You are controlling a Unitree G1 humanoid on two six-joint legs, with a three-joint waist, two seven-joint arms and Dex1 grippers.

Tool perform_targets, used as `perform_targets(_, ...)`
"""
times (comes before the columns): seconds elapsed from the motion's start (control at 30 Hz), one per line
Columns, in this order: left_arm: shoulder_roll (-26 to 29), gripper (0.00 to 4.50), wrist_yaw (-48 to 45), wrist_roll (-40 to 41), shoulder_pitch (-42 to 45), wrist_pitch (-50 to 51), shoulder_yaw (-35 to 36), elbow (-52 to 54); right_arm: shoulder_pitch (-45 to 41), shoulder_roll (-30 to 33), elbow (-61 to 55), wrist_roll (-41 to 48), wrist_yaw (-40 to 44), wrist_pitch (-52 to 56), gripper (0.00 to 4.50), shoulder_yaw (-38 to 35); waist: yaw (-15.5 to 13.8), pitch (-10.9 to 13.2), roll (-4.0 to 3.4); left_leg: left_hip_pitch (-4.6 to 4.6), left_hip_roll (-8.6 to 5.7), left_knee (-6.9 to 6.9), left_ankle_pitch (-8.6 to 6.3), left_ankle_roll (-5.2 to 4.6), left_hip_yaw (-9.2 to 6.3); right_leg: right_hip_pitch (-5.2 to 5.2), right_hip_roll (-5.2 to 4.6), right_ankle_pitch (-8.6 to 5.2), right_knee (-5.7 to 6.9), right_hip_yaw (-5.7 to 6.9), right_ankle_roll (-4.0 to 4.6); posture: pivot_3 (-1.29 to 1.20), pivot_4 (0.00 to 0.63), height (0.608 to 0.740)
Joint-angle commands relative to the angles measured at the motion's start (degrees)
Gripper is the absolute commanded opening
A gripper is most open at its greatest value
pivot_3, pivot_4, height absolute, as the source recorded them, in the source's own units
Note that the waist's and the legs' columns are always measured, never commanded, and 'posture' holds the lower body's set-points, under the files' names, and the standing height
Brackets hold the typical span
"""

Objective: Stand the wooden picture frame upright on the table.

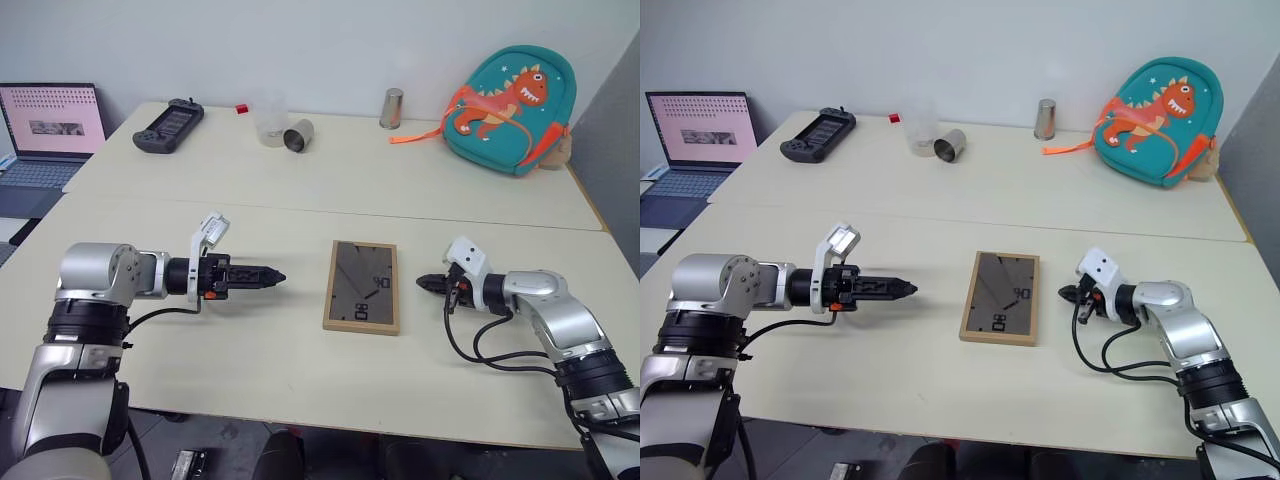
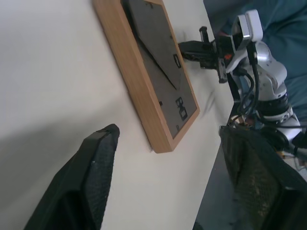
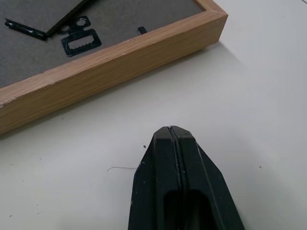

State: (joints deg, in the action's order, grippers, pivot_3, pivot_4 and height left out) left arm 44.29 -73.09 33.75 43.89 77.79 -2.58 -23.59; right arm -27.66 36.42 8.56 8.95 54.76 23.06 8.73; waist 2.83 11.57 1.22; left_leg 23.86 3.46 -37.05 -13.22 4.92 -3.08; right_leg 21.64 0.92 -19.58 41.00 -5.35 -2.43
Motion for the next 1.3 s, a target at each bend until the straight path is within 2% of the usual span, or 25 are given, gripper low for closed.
perform_targets(0.03, -0.44, 4.44, -0.60, -0.57, 2.45, 1.08, -3.57, -3.59, -1.13, -0.24, -0.39, -0.36, 0.44, -1.07, 0.00, -0.05, 0.11, 0.00, 0.00, 0.00, 0.00, 0.00, 0.00, 0.00, 0.00, 0.00, 0.00, 0.00, 0.00, 0.00, 0.00, 0.00, 0.150, 0.740)
perform_targets(0.17, -3.56, 4.44, 0.76, -1.11, 3.97, 2.11, -6.12, -7.63, -1.00, -1.36, -0.92, -0.93, 0.12, -0.99, 0.00, 0.50, 0.29, 0.00, 0.00, -0.01, 0.00, 0.00, 0.00, 0.00, 0.00, -0.01, 0.00, 0.00, 0.01, -0.01, 0.00, 0.00, 0.150, 0.740)
perform_targets(0.5, -10.45, 4.44, 3.66, -1.80, 3.70, -1.59, -6.33, -8.32, -0.29, -6.19, -6.54, -0.46, -0.46, 2.71, 0.00, 3.68, 0.35, -0.01, 0.00, -0.03, -0.01, -0.03, 0.03, 0.04, -0.01, -0.05, -0.02, 0.00, 0.05, -0.01, 0.00, 0.00, 0.150, 0.740)
perform_targets(0.77, -12.98, 4.44, 3.69, 0.49, 1.39, -0.28, -6.44, -3.37, -2.62, -10.44, -7.70, -0.43, -2.96, 5.98, 0.00, 4.83, 0.20, -0.01, 0.00, -0.04, -0.04, -0.04, 0.07, 0.10, -0.05, -0.12, -0.05, 0.00, 0.03, 0.01, 0.00, 0.00, 0.150, 0.740)
perform_targets(1.0, -12.76, 4.44, 4.53, 1.65, -0.99, 0.09, -4.91, 0.60, -2.75, -12.20, -9.26, 0.23, -3.78, 8.21, 0.00, 5.02, 0.12, -0.01, 0.00, -0.04, -0.03, -0.01, 0.07, 0.10, -0.07, -0.11, -0.05, 0.00, -0.01, 0.02, 0.00, 0.00, 0.150, 0.740)
perform_targets(1.1, -12.81, 3.97, 4.90, 2.21, -1.48, 0.17, -3.92, 1.54, -2.20, -12.28, -9.43, -0.02, -3.96, 8.17, 0.00, 5.20, 0.20, -0.01, 0.00, -0.04, -0.02, 0.00, 0.07, 0.10, -0.07, -0.10, -0.05, 0.00, -0.01, 0.03, 0.00, 0.00, 0.150, 0.740)
perform_targets(1.3, -11.35, 2.73, 4.72, 4.63, -1.96, 1.52, -2.05, 4.61, -1.63, -10.96, -8.02, -0.58, -4.03, 7.32, 0.00, 4.31, 0.28, -0.01, 0.00, -0.03, -0.02, -0.01, 0.07, 0.10, -0.07, -0.09, -0.04, 0.00, -0.01, 0.03, 0.00, 0.00, 0.150, 0.740)
